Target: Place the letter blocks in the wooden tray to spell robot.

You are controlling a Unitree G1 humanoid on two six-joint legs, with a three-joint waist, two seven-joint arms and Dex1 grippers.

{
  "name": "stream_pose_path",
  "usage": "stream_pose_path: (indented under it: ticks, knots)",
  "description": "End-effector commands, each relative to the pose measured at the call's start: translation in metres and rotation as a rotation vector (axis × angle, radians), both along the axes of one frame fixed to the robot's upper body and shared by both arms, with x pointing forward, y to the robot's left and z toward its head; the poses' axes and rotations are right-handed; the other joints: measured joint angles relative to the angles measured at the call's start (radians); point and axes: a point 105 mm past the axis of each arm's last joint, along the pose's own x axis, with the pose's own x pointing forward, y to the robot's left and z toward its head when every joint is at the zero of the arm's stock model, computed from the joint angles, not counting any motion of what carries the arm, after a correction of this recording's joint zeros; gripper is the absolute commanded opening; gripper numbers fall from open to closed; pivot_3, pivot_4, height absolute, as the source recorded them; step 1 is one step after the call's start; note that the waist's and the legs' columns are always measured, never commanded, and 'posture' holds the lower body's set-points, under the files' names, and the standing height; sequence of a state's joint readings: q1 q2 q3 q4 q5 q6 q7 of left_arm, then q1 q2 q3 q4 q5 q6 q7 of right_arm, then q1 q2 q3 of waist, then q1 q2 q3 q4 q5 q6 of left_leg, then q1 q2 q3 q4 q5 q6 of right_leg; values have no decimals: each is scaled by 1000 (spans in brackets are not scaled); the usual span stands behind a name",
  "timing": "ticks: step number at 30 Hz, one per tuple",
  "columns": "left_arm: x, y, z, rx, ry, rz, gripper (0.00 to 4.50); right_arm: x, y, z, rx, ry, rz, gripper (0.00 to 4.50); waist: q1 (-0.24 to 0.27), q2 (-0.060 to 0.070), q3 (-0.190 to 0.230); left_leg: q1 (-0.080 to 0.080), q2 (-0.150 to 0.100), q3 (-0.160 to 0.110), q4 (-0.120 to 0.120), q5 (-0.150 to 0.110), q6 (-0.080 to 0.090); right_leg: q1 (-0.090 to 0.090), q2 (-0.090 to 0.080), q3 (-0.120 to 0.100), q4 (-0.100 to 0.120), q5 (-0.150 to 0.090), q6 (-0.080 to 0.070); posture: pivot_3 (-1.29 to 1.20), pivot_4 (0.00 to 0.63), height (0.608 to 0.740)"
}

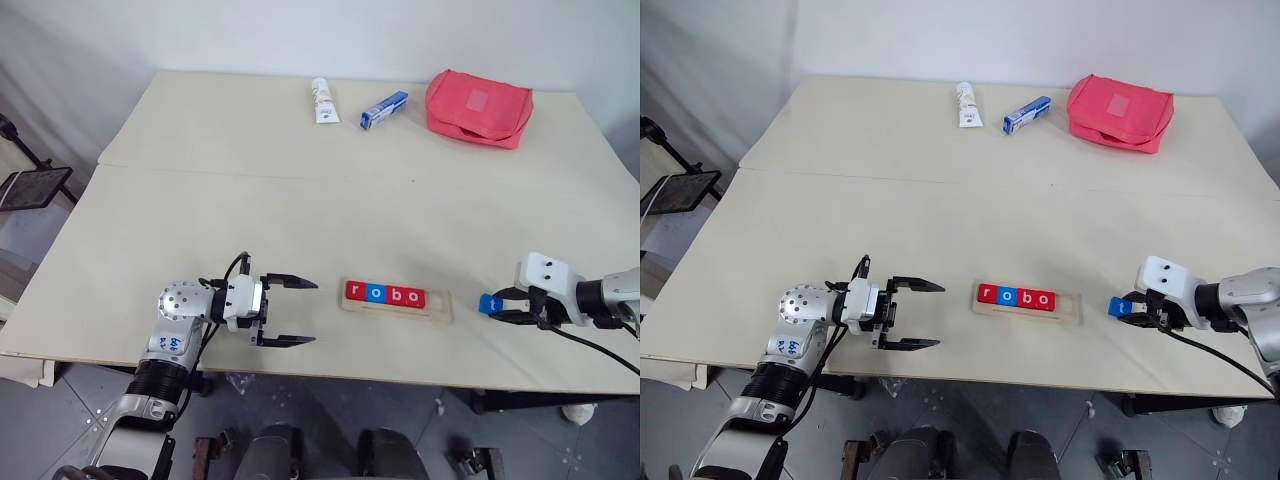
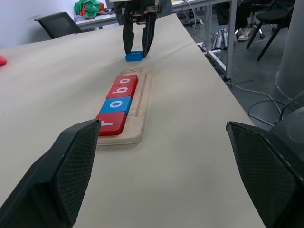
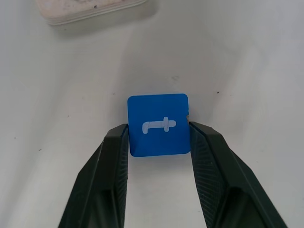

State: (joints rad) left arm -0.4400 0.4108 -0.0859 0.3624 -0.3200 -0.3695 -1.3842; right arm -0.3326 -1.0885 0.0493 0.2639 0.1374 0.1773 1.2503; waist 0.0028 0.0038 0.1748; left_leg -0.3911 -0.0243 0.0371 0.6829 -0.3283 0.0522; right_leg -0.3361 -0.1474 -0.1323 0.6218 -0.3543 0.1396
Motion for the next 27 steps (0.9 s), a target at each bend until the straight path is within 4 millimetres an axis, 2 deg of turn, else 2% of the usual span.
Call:
stream_pose_path:
  ticks: [1,6,9,17,27]
  knots:
    - [2,-1,8,-25,-30,0,4500,2,16,23,19,-35,10,1463,0,0,0,0,0,0,0,0,0,0,0,0,0,0,0,0,150,740]
    - [4,-7,9,-35,-31,-7,4500,1,56,42,84,-29,76,1463,0,0,0,0,0,0,0,0,0,-1,0,0,0,0,0,0,150,740]
    - [5,-8,9,-38,-31,-9,4500,0,68,41,63,-11,112,1463,0,0,0,0,0,0,0,0,0,-1,0,0,0,0,0,0,150,740]
    - [5,-12,9,-50,-37,-9,4500,11,81,26,-9,6,180,1463,11,0,0,-1,-1,-1,0,0,0,-2,0,0,0,0,0,0,150,740]
    - [3,-10,7,-55,-37,7,4500,14,83,26,-45,22,218,1463,16,0,0,-2,-1,-1,0,0,0,-2,0,0,0,0,0,0,150,740]
